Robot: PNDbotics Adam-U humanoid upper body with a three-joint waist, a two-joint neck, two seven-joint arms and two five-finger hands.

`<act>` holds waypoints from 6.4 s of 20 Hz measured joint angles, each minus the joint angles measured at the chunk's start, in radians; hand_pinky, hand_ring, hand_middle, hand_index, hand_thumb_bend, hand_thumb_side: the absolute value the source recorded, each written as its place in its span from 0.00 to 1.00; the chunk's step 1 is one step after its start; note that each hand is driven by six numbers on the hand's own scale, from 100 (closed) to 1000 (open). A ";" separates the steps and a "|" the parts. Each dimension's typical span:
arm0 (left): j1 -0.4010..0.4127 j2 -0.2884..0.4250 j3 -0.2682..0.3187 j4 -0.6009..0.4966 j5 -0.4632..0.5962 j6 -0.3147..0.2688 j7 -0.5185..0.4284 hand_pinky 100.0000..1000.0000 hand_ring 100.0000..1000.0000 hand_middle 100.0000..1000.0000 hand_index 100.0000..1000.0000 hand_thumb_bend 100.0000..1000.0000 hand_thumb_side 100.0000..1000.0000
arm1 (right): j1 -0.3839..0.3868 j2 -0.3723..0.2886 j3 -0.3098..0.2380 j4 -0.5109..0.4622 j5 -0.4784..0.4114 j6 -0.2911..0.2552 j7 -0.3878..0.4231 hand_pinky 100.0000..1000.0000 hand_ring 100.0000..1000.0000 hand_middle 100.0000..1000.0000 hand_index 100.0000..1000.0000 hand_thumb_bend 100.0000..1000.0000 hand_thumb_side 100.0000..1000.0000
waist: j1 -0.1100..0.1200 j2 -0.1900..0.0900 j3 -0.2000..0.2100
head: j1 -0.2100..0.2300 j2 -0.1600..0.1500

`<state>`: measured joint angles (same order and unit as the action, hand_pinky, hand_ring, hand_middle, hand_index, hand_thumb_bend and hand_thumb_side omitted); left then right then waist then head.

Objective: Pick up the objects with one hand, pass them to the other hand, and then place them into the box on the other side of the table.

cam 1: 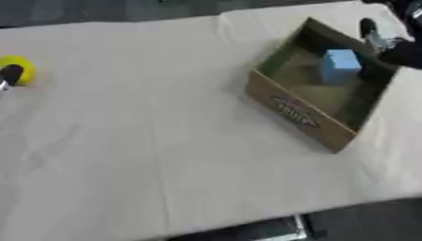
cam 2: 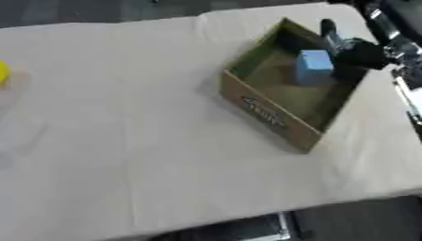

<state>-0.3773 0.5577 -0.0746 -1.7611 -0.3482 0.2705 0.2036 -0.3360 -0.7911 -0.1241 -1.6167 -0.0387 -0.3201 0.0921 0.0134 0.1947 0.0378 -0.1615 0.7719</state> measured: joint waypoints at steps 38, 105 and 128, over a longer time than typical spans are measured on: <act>-0.216 0.376 0.006 0.193 0.079 0.081 -0.234 0.78 0.61 0.72 0.80 0.44 0.56 | 0.112 -0.010 -0.189 -0.111 -0.417 0.114 -0.008 0.96 0.77 0.84 0.72 0.00 0.43 | 0.000 0.001 0.005 | 0.173 0.000; -0.546 0.223 -0.114 0.841 -0.369 -0.061 -0.859 0.72 0.73 0.66 0.74 0.45 0.00 | 0.138 0.022 -0.177 -0.053 -0.326 0.155 0.069 0.96 0.74 0.83 0.71 0.00 0.46 | 0.000 0.020 -0.005 | 0.253 -0.008; -0.572 0.155 -0.079 0.993 -0.497 -0.009 -0.750 0.72 0.74 0.67 0.73 0.38 0.00 | 0.128 0.053 -0.176 -0.036 -0.293 0.160 0.093 0.96 0.74 0.83 0.71 0.00 0.47 | 0.000 0.044 -0.022 | 0.280 -0.008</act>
<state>-0.9489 0.7127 -0.1540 -0.7685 -0.8457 0.2611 -0.5459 -0.2079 -0.7381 -0.3005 -1.6524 -0.3314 -0.1600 0.1849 0.0131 0.2387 0.0162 0.1181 0.7638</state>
